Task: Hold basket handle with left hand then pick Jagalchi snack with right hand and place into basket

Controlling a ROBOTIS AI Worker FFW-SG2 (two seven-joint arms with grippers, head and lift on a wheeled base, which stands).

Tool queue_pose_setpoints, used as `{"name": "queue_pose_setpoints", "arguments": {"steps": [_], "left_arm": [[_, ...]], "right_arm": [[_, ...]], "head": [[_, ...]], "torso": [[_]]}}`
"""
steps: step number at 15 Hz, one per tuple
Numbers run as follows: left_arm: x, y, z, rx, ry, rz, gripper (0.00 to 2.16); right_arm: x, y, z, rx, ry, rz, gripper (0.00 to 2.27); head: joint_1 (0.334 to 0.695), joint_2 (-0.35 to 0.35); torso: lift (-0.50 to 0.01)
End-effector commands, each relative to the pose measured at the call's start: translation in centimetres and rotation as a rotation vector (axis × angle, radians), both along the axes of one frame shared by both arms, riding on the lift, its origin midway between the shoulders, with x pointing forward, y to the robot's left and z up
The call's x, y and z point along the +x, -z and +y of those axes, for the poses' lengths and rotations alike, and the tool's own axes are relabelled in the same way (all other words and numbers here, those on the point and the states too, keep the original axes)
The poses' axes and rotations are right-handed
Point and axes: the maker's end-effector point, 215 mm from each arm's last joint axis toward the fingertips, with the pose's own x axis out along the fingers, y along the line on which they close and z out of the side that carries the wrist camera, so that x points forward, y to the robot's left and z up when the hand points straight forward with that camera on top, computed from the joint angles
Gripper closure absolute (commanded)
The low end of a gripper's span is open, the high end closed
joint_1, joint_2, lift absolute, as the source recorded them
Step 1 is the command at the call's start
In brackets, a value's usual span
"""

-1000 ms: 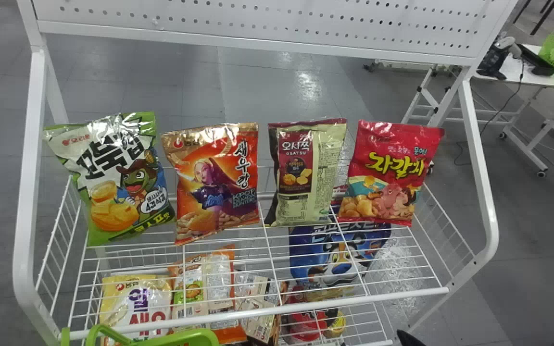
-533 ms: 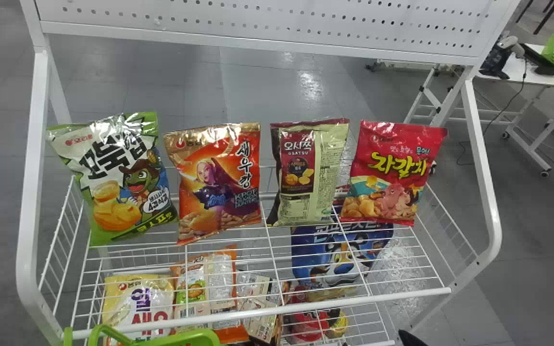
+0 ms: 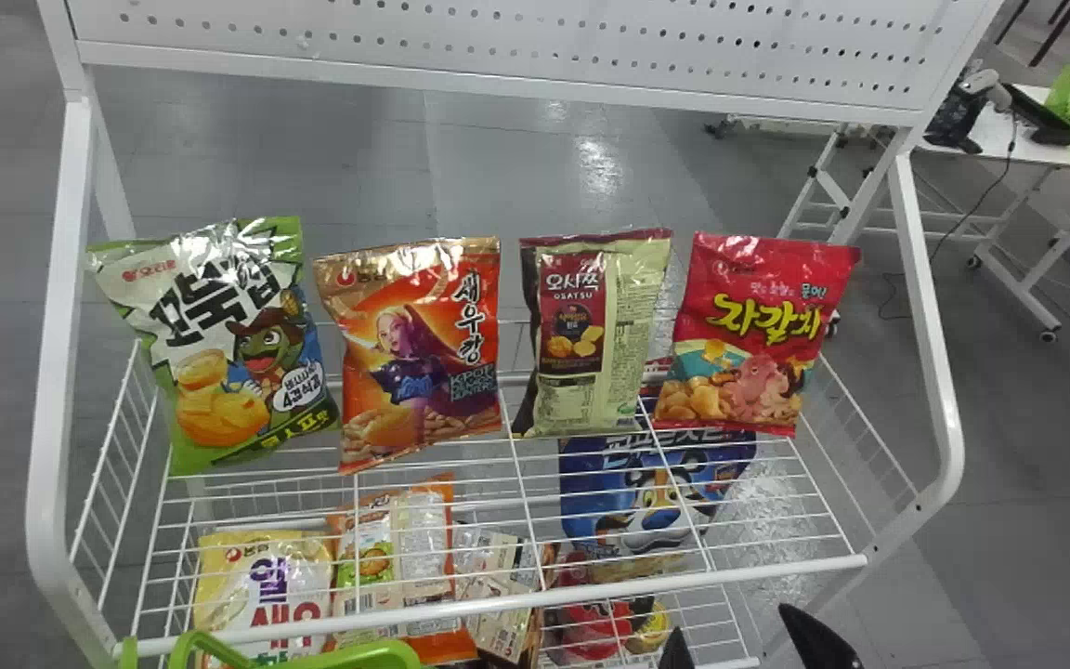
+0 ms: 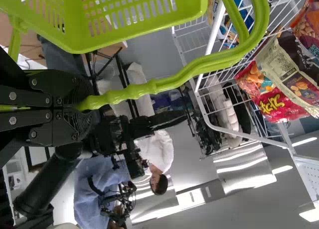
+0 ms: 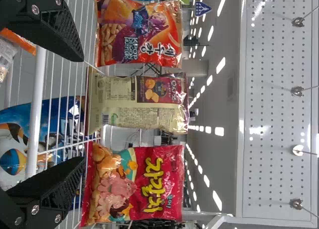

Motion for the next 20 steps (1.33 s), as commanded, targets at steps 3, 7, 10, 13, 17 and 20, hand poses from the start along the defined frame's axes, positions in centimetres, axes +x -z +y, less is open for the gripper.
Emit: {"name": "queue_pose_setpoints", "arguments": {"steps": [3,7,10,13,17,20], "left_arm": [[-0.1,-0.2,-0.1,-0.009,0.007,0.001,2.15],[-0.3,-0.3,-0.3,-0.010,0.015,0.002,2.15],[-0.6,-0.3,-0.3,-0.007,0.020,0.023,2.15],[-0.7,-0.4,-0.4,-0.005,0.027,0.026,2.15],[-0.8,-0.6,-0.5,-0.002,0.036,0.021,2.15],[-0.8,-0.5,-0.4,0.002,0.040,0.021,2.15]], "right_arm": [[5.0,-0.5,-2.8,0.013,0.027,0.072,0.10],[9.5,-0.1,-5.4,0.033,0.066,0.159,0.10],[12.1,-0.7,-8.7,0.079,0.123,0.198,0.10],[14.4,-1.8,-12.1,0.162,0.158,0.236,0.10],[17.3,-2.5,-12.5,0.244,0.120,0.293,0.10],[19.8,-4.1,-13.3,0.257,0.128,0.269,0.10]], "head": [[0.695,-0.274],[0.695,-0.299],[0.695,-0.329],[0.695,-0.350],[0.695,-0.350],[0.695,-0.350]], "torso": [[-0.008],[-0.008],[-0.008],[-0.008],[-0.008],[-0.008]]}}
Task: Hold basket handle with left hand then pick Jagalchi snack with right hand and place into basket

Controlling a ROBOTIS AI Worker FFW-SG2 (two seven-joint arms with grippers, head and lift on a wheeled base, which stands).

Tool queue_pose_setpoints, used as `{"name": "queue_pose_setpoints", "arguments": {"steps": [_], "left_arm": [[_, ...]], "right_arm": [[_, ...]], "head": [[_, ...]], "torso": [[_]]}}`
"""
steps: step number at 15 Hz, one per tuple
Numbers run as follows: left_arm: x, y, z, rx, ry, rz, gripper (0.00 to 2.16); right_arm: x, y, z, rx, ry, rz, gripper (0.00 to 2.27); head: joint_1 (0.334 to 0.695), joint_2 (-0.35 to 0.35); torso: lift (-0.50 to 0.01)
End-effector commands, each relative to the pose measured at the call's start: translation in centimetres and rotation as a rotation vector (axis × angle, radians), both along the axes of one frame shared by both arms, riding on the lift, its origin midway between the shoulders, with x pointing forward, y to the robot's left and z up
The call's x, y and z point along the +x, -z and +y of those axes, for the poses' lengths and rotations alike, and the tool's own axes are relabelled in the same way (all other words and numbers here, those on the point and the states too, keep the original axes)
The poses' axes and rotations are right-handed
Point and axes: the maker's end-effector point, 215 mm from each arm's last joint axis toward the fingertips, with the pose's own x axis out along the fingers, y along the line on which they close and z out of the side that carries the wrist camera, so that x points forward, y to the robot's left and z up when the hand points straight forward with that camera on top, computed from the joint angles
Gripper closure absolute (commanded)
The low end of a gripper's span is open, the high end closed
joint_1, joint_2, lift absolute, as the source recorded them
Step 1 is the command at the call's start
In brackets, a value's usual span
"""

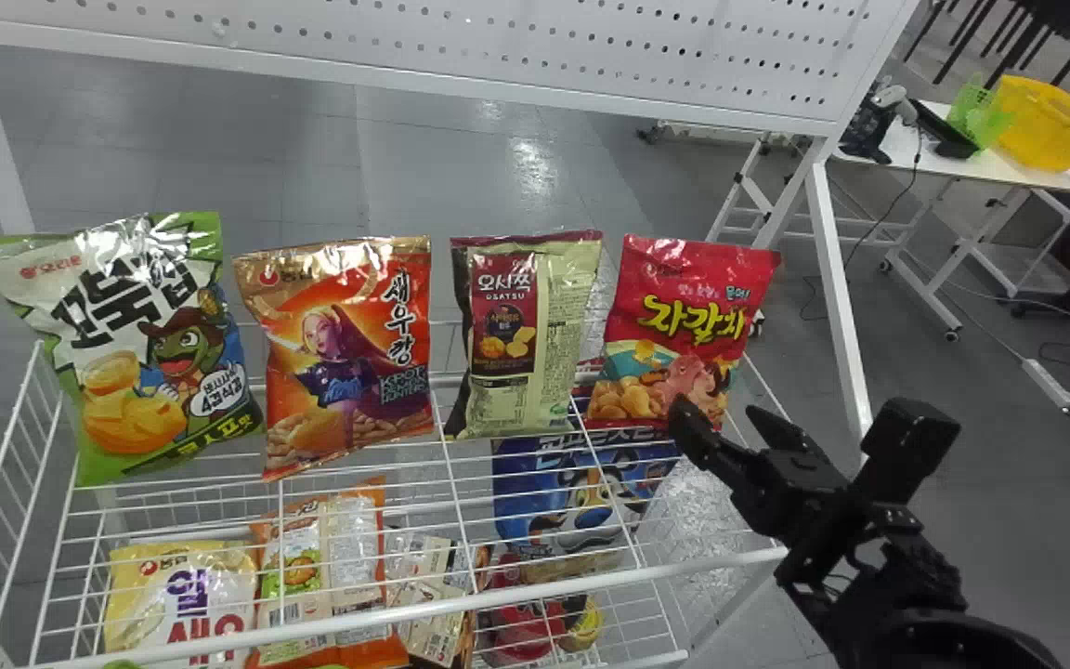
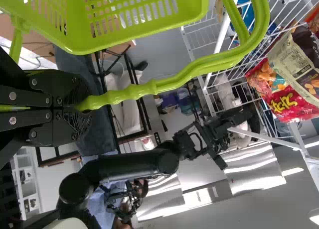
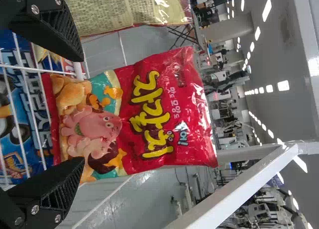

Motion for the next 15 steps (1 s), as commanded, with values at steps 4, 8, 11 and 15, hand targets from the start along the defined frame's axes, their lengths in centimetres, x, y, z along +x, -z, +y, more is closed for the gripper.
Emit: {"name": "queue_pose_setpoints", "arguments": {"steps": [4,8,11,15], "left_arm": [[-0.1,-0.1,0.2,-0.003,0.006,0.004,2.15],[-0.1,-0.1,0.6,0.005,0.009,0.004,2.15],[-0.1,0.0,0.9,0.012,0.010,0.008,2.15],[-0.1,0.1,1.0,0.011,0.008,0.009,2.15]], "right_arm": [[3.9,0.5,0.2,0.069,-0.007,0.045,0.10],[6.8,2.5,0.3,0.111,-0.026,0.077,0.10],[8.2,2.9,-0.1,0.127,-0.021,0.078,0.10],[9.8,2.4,-0.7,0.107,-0.003,0.078,0.10]], "head": [[0.695,-0.350],[0.695,-0.350],[0.695,-0.346],[0.695,-0.343]], "torso": [[-0.008],[-0.008],[-0.008],[-0.008]]}}
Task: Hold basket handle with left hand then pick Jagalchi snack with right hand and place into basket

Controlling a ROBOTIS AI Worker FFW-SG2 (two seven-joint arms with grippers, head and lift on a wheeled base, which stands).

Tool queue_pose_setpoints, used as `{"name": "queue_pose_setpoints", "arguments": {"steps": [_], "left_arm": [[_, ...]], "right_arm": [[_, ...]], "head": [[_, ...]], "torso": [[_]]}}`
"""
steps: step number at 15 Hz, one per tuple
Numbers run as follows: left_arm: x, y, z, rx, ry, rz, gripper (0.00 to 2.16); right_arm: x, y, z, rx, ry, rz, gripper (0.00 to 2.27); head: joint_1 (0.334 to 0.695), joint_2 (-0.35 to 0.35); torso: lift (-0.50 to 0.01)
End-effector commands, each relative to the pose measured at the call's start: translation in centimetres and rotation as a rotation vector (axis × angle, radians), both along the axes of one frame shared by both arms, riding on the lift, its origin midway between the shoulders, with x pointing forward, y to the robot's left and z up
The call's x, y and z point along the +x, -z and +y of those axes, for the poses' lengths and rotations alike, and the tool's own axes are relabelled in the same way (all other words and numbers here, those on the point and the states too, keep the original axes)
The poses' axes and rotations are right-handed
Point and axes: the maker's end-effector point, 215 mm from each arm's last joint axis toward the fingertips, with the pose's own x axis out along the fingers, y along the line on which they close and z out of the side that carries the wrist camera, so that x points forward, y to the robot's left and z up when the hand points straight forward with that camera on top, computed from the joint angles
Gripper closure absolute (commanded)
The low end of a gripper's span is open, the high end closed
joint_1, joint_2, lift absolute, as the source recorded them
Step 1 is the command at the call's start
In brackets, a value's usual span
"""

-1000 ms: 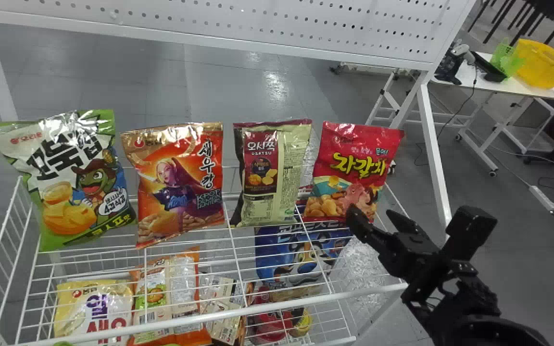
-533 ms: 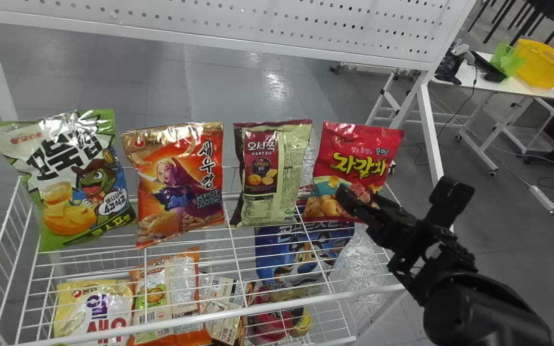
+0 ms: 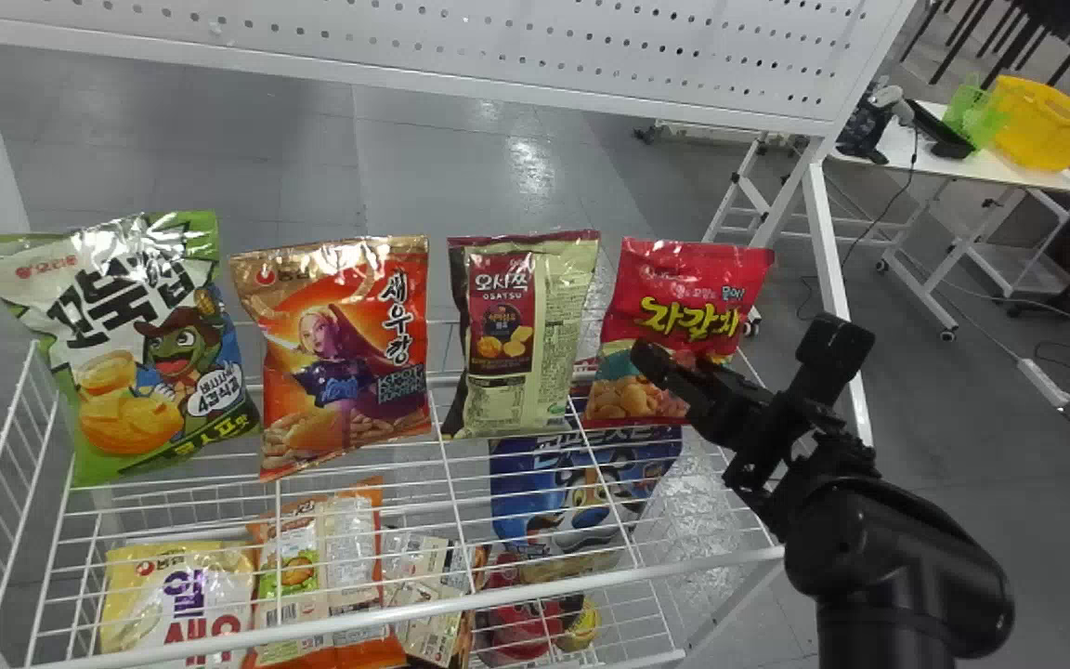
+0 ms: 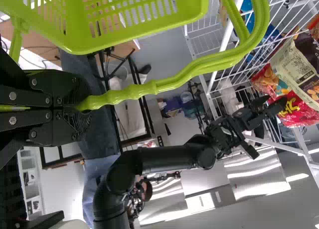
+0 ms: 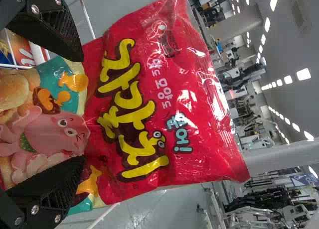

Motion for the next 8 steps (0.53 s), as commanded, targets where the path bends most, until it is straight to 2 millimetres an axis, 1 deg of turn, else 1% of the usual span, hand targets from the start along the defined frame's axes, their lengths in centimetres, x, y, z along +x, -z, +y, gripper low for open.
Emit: {"name": "queue_pose_setpoints", "arguments": {"steps": [1,2,3,4,5,6,7,8], "left_arm": [[0.0,-0.2,0.0,-0.008,0.002,0.001,2.15],[0.0,-0.2,0.0,-0.009,0.002,0.001,2.15],[0.0,-0.1,0.1,-0.008,0.002,-0.001,2.15],[0.1,-0.1,0.1,-0.010,-0.001,0.000,2.15],[0.1,-0.1,0.2,-0.009,-0.004,0.002,2.15],[0.2,0.0,0.3,-0.007,-0.008,0.002,2.15],[0.1,-0.1,0.4,-0.009,-0.010,0.002,2.15],[0.3,-0.1,0.6,-0.007,-0.014,0.000,2.15]], "right_arm": [[0.7,-0.1,0.0,-0.016,0.004,0.007,0.10],[0.9,0.1,0.2,-0.013,0.011,0.017,0.08],[1.0,0.1,0.9,0.031,0.007,0.014,0.08],[0.9,0.1,1.0,0.071,0.007,0.014,0.16],[0.7,0.4,0.9,0.077,0.006,0.021,0.44],[0.6,0.4,0.9,0.075,0.002,0.019,0.96],[0.4,0.6,0.7,0.059,0.003,0.027,1.78],[0.3,0.9,0.5,0.043,0.007,0.042,2.20]], "head": [[0.695,-0.344],[0.695,-0.343],[0.695,-0.343],[0.695,-0.341],[0.695,-0.332],[0.695,-0.327],[0.695,-0.325],[0.695,-0.322]], "torso": [[-0.008],[-0.008],[-0.008],[-0.008],[-0.008],[-0.008],[-0.008],[-0.008]]}}
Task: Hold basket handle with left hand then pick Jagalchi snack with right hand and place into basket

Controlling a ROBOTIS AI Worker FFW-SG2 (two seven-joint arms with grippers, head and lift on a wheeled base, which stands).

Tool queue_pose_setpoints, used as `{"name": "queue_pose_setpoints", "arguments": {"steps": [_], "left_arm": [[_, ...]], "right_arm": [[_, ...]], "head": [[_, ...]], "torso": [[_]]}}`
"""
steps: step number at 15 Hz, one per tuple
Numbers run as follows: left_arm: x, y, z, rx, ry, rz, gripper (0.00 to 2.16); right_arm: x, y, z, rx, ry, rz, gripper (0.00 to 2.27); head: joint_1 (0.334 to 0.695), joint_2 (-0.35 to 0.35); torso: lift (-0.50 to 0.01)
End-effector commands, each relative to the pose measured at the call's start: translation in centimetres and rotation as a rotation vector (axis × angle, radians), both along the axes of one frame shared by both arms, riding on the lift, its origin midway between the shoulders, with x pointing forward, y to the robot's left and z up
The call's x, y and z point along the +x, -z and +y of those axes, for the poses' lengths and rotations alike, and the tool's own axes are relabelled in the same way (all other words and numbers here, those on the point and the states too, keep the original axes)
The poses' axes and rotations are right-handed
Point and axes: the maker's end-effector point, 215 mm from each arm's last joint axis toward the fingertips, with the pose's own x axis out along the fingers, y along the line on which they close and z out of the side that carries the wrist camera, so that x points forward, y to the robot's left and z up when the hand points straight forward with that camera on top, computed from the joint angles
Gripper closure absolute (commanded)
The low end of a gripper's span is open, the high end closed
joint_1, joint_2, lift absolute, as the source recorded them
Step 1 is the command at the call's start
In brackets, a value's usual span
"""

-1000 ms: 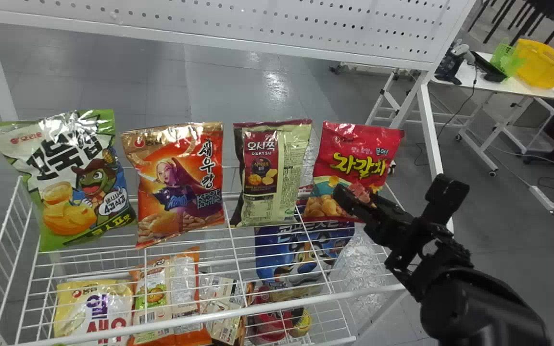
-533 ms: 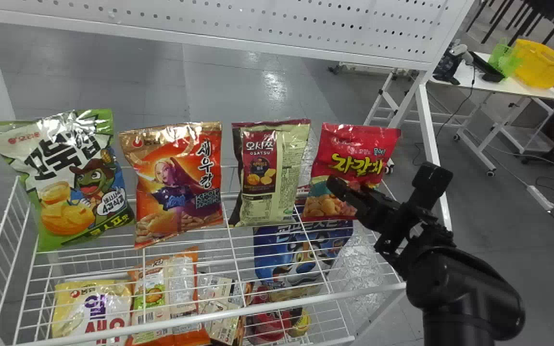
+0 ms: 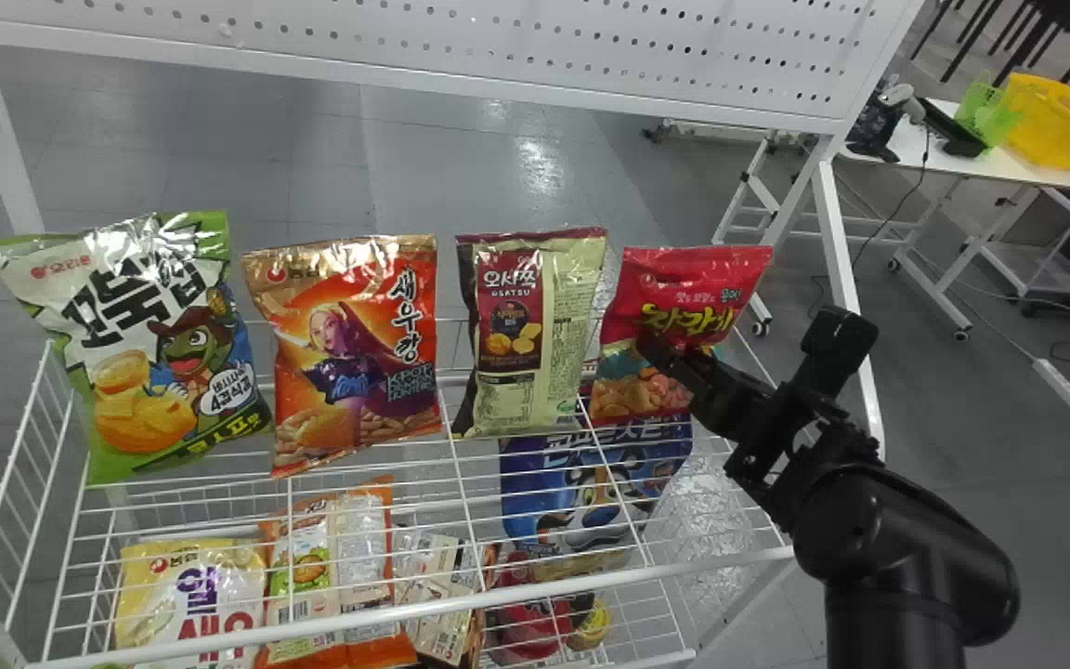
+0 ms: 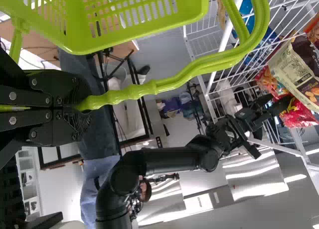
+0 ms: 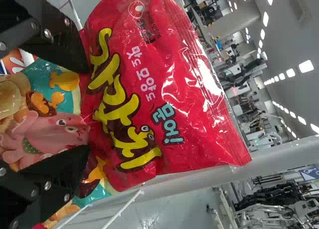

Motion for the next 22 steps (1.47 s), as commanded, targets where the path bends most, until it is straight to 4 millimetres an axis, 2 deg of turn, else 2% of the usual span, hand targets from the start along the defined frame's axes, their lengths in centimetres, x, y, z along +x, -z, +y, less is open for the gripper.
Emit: {"name": "queue_pose_setpoints", "arguments": {"steps": [1,2,4,8,11,14,18,22], "left_arm": [[0.1,-0.4,0.2,-0.012,-0.004,-0.003,2.15],[0.1,-0.4,0.2,-0.012,-0.004,-0.003,2.15],[0.1,-0.4,0.1,-0.015,-0.003,-0.005,2.15],[0.2,-0.4,-0.1,-0.020,-0.001,-0.004,2.15],[0.2,-0.4,-0.3,-0.022,0.001,-0.007,2.15],[0.1,-0.3,-0.4,-0.025,0.002,-0.007,2.15],[0.0,-0.3,-0.6,-0.031,0.005,-0.003,2.15],[-0.1,-0.4,-0.7,-0.037,0.007,-0.008,2.15]], "right_arm": [[-0.5,0.5,-0.4,-0.028,0.004,0.020,2.23],[-0.8,0.5,-0.4,-0.028,0.004,0.013,2.25],[-1.0,-0.8,-1.1,-0.020,0.021,-0.033,2.25],[-2.3,-0.6,-2.2,-0.030,0.042,-0.019,2.25],[-4.7,-0.1,-2.9,-0.049,0.049,-0.005,2.25],[-7.5,-1.5,-3.2,-0.080,0.062,-0.021,2.25],[-9.0,-2.0,-2.9,-0.068,0.052,0.019,2.25],[-11.4,-1.8,-0.3,-0.031,-0.003,0.117,2.25]], "head": [[0.695,-0.321],[0.695,-0.324],[0.695,-0.327],[0.695,-0.347],[0.695,-0.350],[0.695,-0.350],[0.695,-0.350],[0.695,-0.350]], "torso": [[-0.008],[-0.008],[-0.008],[-0.008],[-0.008],[-0.008],[-0.008],[-0.008]]}}
